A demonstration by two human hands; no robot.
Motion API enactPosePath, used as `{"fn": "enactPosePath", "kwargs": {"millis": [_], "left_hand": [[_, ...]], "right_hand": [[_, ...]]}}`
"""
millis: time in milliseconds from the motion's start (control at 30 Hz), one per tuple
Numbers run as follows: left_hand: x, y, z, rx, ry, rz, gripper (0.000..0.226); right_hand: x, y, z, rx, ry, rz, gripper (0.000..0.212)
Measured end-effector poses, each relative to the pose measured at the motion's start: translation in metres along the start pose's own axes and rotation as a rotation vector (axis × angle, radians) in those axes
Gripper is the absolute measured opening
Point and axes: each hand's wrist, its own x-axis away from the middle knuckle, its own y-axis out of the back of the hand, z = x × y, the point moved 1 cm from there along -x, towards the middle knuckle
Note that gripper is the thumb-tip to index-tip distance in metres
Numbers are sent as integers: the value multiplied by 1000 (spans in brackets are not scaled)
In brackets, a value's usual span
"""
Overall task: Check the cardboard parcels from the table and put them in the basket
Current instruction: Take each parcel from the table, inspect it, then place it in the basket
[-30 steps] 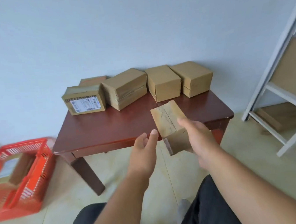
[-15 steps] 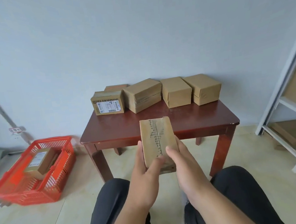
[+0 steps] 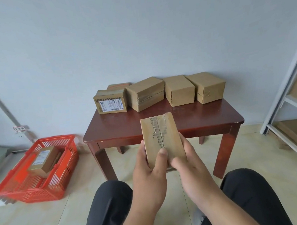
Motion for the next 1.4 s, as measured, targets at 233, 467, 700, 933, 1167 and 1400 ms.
{"fn": "enactPosePath", "kwargs": {"millis": [233,467,700,933,1167,1400], "left_hand": [[-3,-7,-3,25,-63,73,42],[-20,-5,-18,46,-49,56,28],[-15,-7,-22,72,-68,29,18],[-15,-7,-11,118,-17,42,22],[-24,-7,-15,127,1,40,27],[-17,-14,-5,-20,-180,-8,28]], "right_hand": [[-9,4,-2,-38,20,-109,44],[-17,-1,10,-34,32,-186,38],[-22,0,16,-98,-1,-191,40],[-24,-1,15,-60,-8,-270,34],[-18,1,17,-84,17,-243,33],[-19,2,19,-25,60,-202,39]]}}
